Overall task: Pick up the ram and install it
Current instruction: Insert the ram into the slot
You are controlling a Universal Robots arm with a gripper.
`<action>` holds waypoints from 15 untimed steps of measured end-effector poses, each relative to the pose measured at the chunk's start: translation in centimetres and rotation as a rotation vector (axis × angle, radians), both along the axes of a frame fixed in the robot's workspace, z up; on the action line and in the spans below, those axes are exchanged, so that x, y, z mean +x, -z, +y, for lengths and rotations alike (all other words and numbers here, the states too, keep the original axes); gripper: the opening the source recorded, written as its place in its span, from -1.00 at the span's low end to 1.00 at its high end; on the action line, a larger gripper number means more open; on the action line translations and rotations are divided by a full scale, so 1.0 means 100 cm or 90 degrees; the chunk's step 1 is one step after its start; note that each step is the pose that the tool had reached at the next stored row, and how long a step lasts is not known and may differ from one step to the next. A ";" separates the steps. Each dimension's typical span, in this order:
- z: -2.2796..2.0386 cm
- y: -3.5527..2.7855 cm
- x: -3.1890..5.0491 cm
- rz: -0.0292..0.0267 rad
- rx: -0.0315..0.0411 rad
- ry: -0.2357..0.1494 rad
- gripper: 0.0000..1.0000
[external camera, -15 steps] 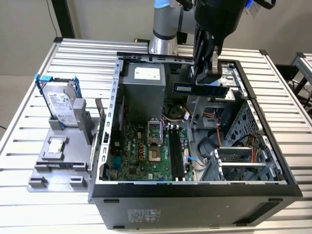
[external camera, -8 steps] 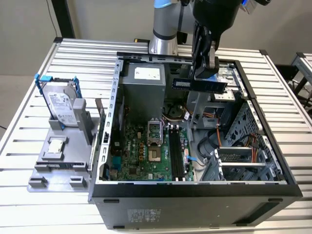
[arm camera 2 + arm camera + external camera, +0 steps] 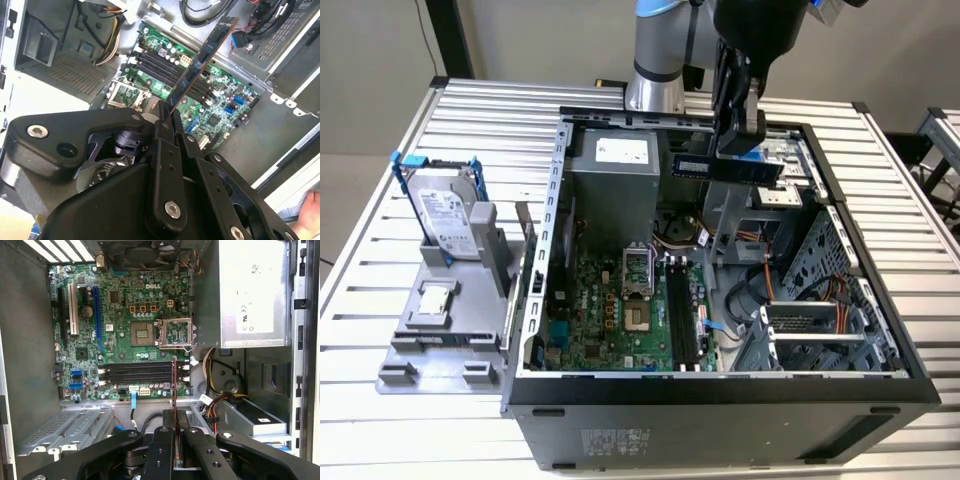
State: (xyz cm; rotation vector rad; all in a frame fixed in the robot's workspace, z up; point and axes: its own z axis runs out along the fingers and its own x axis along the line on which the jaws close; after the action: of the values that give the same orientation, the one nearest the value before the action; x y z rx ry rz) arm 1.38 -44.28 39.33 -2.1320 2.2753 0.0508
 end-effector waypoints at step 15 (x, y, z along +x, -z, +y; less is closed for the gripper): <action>0.0000 0.0000 0.0001 0.0009 0.0000 0.019 -1.00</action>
State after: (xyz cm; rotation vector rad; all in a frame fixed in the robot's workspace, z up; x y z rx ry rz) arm 1.39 -44.28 39.33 -2.0979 2.3075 0.0517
